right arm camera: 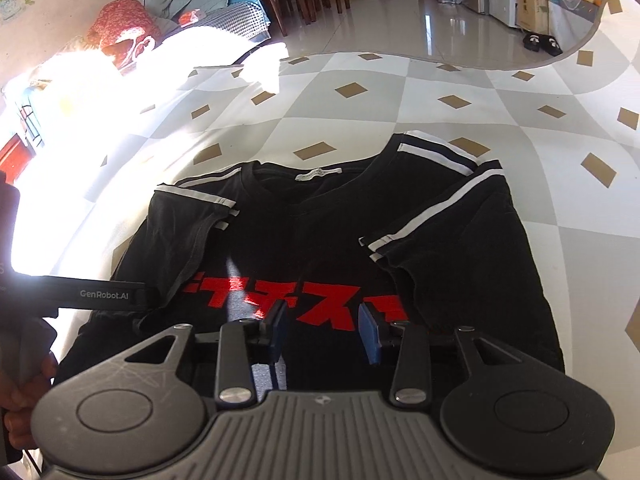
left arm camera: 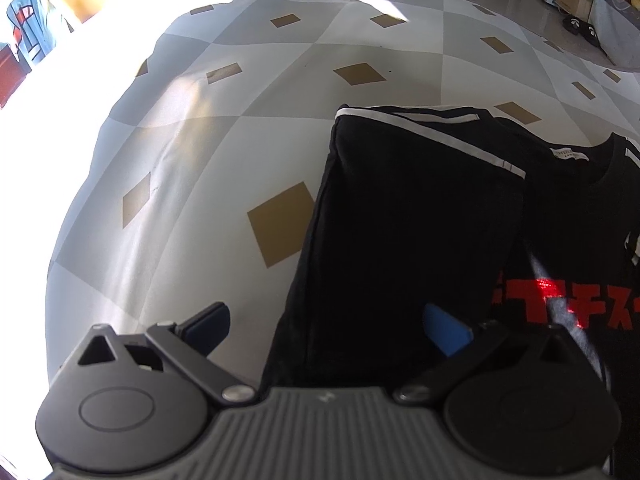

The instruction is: Fold clothes

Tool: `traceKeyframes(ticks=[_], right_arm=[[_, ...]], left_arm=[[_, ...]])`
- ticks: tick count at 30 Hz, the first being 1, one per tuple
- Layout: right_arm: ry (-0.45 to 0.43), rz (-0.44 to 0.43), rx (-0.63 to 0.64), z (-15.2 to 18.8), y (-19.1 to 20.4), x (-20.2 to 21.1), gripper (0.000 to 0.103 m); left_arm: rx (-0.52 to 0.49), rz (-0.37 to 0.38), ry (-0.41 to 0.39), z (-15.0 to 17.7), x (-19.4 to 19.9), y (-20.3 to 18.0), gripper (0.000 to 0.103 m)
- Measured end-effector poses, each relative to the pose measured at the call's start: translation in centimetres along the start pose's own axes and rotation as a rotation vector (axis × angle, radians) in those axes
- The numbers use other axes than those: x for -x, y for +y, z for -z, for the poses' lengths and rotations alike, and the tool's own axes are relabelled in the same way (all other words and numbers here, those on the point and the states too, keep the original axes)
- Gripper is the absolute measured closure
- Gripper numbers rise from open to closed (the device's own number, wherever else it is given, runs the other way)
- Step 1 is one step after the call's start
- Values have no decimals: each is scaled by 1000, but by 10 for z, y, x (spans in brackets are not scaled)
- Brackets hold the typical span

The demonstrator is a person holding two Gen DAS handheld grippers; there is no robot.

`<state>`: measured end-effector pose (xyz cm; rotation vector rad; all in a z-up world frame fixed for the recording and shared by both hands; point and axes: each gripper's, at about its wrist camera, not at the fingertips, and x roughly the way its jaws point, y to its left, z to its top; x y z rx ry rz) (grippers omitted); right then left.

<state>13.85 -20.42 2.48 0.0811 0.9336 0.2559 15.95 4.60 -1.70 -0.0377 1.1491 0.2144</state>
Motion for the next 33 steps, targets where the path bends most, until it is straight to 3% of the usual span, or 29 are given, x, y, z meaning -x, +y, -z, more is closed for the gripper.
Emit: traceKeyframes(ticks=[7,10,13,21,25,33], right_arm=[[-15,41,-23,5,-26,12,64],[45,55,-11,13,-35,5,60],[15,33,2,24,-40,7,58],[83,-25,15,32,-37,13,52],[109,-41,-53,35,-44,19,52],[32,63,-176,45,-66,43,52]], left_arm=[[-47,-17,-54,7,18,-7,0],[-74,-2,-75,13,28,-12,0],[-90,30,-71,20,33,-15,0],[-65,59,-48,52,40,-13,0],[-50,63,-40,69,43,-12,0],[-14,65,-33,94,49,-7,0]])
